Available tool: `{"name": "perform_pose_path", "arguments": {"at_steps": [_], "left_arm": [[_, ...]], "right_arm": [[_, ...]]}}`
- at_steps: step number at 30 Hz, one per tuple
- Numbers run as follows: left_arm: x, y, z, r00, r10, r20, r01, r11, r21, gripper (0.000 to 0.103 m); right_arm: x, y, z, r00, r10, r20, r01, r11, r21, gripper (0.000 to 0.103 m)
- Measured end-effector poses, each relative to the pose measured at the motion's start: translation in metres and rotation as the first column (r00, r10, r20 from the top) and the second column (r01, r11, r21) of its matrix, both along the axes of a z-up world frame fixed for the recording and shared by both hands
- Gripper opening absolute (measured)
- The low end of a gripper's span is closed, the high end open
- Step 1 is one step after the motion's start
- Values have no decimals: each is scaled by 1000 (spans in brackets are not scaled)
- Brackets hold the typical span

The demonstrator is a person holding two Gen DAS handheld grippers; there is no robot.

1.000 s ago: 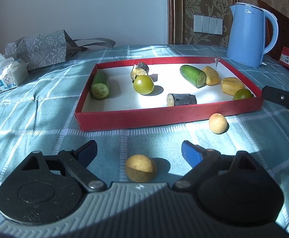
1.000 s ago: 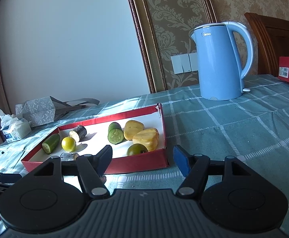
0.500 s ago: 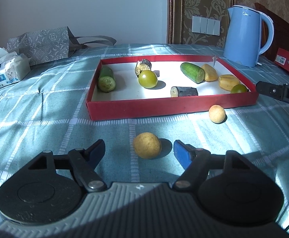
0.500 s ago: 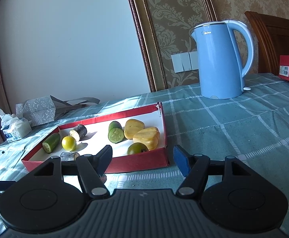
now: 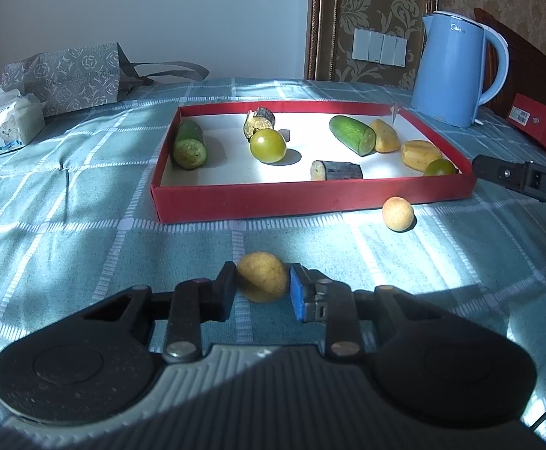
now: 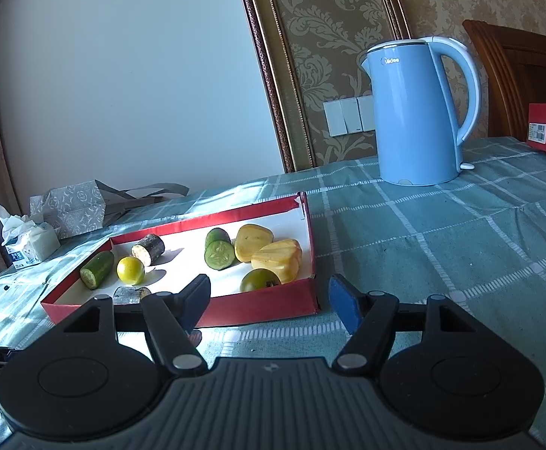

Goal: Organize fruits
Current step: 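Carry the tan fruit toward the tray with the left gripper while the right gripper approaches the brown round fruit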

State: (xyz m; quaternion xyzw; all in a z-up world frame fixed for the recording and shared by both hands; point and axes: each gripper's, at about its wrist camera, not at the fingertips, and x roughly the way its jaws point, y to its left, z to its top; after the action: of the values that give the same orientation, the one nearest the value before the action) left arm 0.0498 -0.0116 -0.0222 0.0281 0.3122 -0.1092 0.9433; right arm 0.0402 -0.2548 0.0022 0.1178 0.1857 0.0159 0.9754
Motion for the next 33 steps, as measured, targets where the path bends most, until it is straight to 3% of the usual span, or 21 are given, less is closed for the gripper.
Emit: {"name": "perform_pose_path", "arguments": {"at_steps": [9, 12, 20, 28, 33], "left_arm": [[-10, 1, 15, 998, 8, 68, -11, 999, 34, 27], [-10, 1, 21, 995, 12, 95, -17, 999, 45, 27], [-11, 3, 36, 989, 9, 146, -13, 999, 31, 27], [-14, 8, 48, 984, 7, 179, -10, 1000, 17, 27], [-14, 12, 49, 983, 13, 181, -14, 1000, 8, 27]], "right_arm": [[-2, 1, 2, 1000, -1, 20, 1, 1000, 3, 69], [-3, 5, 4, 999, 50, 9, -50, 999, 14, 69], [2, 52, 4, 981, 160, -105, -173, 978, -121, 69], [13, 75, 0, 972, 171, -163, -199, 964, -175, 69], [16, 80, -2, 968, 177, -181, -208, 963, -170, 56]]}}
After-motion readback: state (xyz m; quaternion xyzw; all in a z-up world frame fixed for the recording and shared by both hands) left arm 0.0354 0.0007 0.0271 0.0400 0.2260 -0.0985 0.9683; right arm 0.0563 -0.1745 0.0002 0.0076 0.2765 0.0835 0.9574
